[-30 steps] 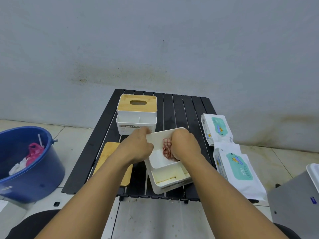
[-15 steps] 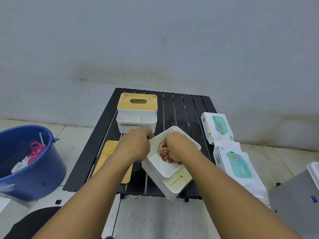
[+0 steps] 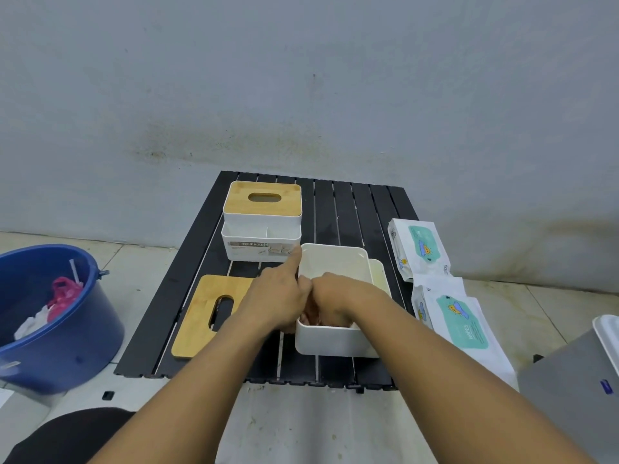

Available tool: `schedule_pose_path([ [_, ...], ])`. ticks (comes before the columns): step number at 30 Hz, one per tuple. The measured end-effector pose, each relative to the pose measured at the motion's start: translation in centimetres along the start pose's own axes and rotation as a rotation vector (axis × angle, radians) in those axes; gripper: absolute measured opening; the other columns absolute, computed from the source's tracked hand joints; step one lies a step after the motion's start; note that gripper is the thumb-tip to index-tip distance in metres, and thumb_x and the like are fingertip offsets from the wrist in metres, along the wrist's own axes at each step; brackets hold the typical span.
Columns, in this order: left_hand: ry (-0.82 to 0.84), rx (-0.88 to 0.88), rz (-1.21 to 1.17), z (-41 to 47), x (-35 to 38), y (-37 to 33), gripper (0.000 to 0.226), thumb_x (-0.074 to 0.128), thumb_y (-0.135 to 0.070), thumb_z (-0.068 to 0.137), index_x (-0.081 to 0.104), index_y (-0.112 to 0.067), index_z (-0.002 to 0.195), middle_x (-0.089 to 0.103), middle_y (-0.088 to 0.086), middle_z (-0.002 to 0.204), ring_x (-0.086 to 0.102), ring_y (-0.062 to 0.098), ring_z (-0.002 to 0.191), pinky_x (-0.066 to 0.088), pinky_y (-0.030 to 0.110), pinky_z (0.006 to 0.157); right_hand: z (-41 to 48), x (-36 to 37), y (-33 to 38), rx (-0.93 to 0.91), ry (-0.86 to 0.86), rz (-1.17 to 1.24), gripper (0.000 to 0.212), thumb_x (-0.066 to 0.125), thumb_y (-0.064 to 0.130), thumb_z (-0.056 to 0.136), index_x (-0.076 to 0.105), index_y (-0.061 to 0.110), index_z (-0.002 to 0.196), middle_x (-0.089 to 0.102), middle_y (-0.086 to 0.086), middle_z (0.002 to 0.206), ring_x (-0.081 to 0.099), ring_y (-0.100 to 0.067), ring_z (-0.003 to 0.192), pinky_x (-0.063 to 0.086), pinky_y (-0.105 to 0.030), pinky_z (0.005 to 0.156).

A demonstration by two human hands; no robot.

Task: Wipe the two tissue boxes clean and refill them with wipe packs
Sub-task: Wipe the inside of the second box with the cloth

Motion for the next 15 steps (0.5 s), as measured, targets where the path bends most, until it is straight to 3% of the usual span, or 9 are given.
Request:
schedule_pose_path([
  [4,-0.016,0.015,-0.010,0.1,0.3,0.2,0.066,0.037,-0.032,0.107,0.007,-0.035,0.165,0.069,0.011,0.121,0.060,0.025,0.102,0.052,0.041,0.090,1.4,-1.9,-0.9,0.108,-0.242,0.082,0.012,0.071,0.011,0.083,0.064,0.020,0.080,0.055,0.001,0.073,0.059,-0.026,0.075,0.046,-0.033,0.067],
  [7,-0.050,-0.016,-0.014,0.1,0.5,0.8,0.063,0.033,-0.036,0.108,0.008,-0.034,0.166,0.069,0.013,0.117,0.059,0.032,0.108,0.051,0.047,0.091,1.5,-2.5,-2.1,0.182,-0.384,0.252,0.008,0.069,0.012,0.079,0.068,0.019,0.075,0.060,0.002,0.070,0.064,-0.025,0.069,0.048,-0.032,0.061],
  [9,-0.071,-0.032,-0.013,0.2,0.5,1.0,0.061,0.031,-0.039,0.108,0.010,-0.035,0.165,0.068,0.014,0.120,0.058,0.035,0.112,0.050,0.047,0.091,0.3,-3.8,-2.4,0.206,-0.537,0.261,0.004,0.066,0.019,0.084,0.068,0.017,0.081,0.057,0.002,0.081,0.060,-0.024,0.071,0.041,-0.030,0.059],
  [12,-0.087,-0.030,-0.014,0.4,0.4,1.0,0.060,0.031,-0.038,0.107,0.012,-0.034,0.165,0.068,0.012,0.118,0.059,0.034,0.108,0.052,0.048,0.091,-2.6,-6.2,-3.4,0.316,-0.817,0.140,0.019,0.066,0.027,0.089,0.062,0.017,0.105,0.052,-0.003,0.103,0.056,-0.027,0.082,0.033,-0.033,0.062],
  [15,-0.083,-0.009,-0.028,0.5,0.4,0.8,0.062,0.036,-0.032,0.106,0.015,-0.033,0.164,0.069,0.010,0.118,0.061,0.031,0.104,0.054,0.049,0.091,-3.6,-6.8,-4.2,0.383,-0.886,0.124,0.024,0.065,0.021,0.091,0.058,0.015,0.113,0.054,-0.005,0.112,0.059,-0.029,0.089,0.033,-0.034,0.063],
])
Point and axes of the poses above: each hand's wrist, its own z-axis towards the middle knuckle, its own x-axis out of the palm, y = z × x, the point moved 10 cm from there along z, towards the middle knuckle
